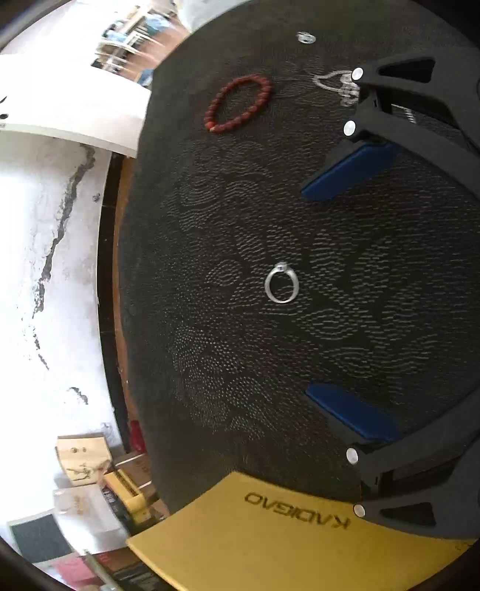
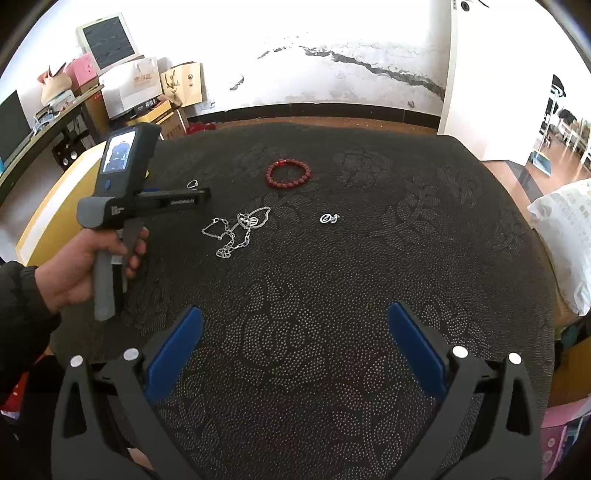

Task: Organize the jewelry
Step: 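Lower the left tool onto the silver ring and close on it, then grasp the small silver earring with the right tool while the left tool holds the ring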

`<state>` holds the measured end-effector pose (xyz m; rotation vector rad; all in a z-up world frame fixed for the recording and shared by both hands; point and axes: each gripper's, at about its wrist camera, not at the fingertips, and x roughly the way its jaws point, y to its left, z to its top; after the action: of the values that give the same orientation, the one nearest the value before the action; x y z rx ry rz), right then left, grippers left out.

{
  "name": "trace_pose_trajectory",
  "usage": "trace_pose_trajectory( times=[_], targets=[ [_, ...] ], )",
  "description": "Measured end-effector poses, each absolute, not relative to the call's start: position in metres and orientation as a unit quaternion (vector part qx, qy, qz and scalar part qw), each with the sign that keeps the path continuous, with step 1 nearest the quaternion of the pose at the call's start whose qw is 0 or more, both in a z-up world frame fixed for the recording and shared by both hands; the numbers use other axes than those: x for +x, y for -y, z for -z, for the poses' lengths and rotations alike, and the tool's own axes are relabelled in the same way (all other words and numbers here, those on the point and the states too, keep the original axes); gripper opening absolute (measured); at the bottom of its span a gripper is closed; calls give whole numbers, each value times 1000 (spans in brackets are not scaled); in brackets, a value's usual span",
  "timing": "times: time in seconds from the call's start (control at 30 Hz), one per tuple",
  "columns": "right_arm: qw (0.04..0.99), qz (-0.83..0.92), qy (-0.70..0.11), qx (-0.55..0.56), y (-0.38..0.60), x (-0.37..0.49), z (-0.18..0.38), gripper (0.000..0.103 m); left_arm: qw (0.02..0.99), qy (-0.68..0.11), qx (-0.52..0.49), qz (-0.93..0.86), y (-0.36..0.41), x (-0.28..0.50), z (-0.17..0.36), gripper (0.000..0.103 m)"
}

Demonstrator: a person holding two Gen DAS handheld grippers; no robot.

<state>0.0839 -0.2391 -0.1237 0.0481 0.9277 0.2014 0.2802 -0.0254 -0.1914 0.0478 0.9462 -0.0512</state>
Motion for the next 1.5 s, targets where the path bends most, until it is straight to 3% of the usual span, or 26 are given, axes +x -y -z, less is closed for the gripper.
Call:
trace_pose_trajectory(
  times=[0.2,0.3,0.5,0.57,0.87,1.13,1.5],
  targets=[
    [896,-90,-434,34,246,84,118,97,890,-453,31,26,28,290,192,95],
    [898,-88,-429,40,249,84,115,97,898,-438,35,29,31,285,188,62],
    [901,-82,-423,44,253,85,110,97,900,-429,58,46,45,280,186,28],
    [903,-81,-420,43,253,84,108,97,901,-428,56,45,46,278,185,22],
    [901,-73,-426,40,256,89,112,97,902,-422,72,56,48,254,176,22],
    [882,-61,-467,14,248,115,145,97,899,-424,86,68,43,195,127,22],
    [864,-146,-479,-54,177,161,188,97,895,-426,96,88,11,127,86,22]
  ],
)
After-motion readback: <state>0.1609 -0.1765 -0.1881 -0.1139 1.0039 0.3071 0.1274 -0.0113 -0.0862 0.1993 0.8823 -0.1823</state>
